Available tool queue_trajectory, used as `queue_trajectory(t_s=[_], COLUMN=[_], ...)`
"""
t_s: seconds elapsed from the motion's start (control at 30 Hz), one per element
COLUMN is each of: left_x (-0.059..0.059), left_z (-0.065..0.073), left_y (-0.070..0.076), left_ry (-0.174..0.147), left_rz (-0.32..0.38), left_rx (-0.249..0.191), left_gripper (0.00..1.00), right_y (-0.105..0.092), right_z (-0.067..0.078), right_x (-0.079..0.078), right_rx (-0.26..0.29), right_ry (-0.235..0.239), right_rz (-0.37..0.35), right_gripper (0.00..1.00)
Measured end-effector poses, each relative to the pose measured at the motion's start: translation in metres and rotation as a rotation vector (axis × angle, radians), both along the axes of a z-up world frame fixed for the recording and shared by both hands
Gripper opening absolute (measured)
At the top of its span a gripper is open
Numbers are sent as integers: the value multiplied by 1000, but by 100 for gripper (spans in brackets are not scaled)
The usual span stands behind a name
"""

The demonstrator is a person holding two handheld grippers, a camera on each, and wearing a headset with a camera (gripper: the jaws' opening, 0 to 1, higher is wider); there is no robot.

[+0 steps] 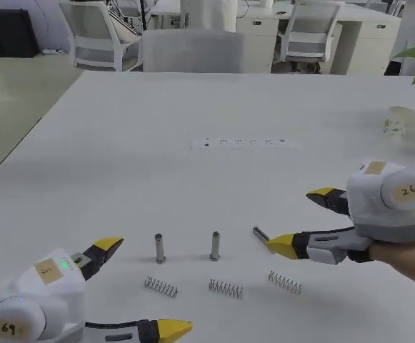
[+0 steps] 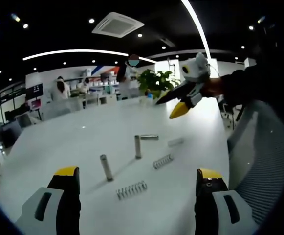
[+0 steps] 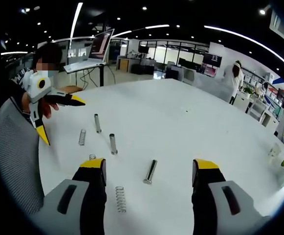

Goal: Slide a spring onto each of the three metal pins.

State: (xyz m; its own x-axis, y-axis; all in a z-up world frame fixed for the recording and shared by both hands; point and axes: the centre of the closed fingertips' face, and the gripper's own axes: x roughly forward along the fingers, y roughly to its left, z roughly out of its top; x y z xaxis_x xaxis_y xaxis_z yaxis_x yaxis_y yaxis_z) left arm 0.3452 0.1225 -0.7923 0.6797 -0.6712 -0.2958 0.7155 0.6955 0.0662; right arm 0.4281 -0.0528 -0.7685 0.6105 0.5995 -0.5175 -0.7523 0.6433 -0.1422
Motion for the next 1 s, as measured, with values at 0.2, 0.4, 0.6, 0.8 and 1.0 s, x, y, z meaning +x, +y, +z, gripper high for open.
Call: queue_trajectory(t_s=[0.2,0.4,0.6,0.8,1.0], left_x=[2,1,1,-3,-4], left_z=[-1,-3,-5,-8,-9], left_y=[2,8,7,2,3], left_ry=[1,10,13,19,25], left_rz=[12,36,31,6,10], left_rx=[-5,-12,-1,32,30], left_gripper=[95,95,94,94,93], right_y=[3,11,14,13,14], right_z=[-18,-34,-47,-55,-64], right_x=[14,23,35,49,48], right_rx=[-36,-81,-138,-165,-174], right_ry=[61,99,141,191,241], right_rz=[-22,-15,-24,-53,-65], right_gripper=[61,54,44,33,26])
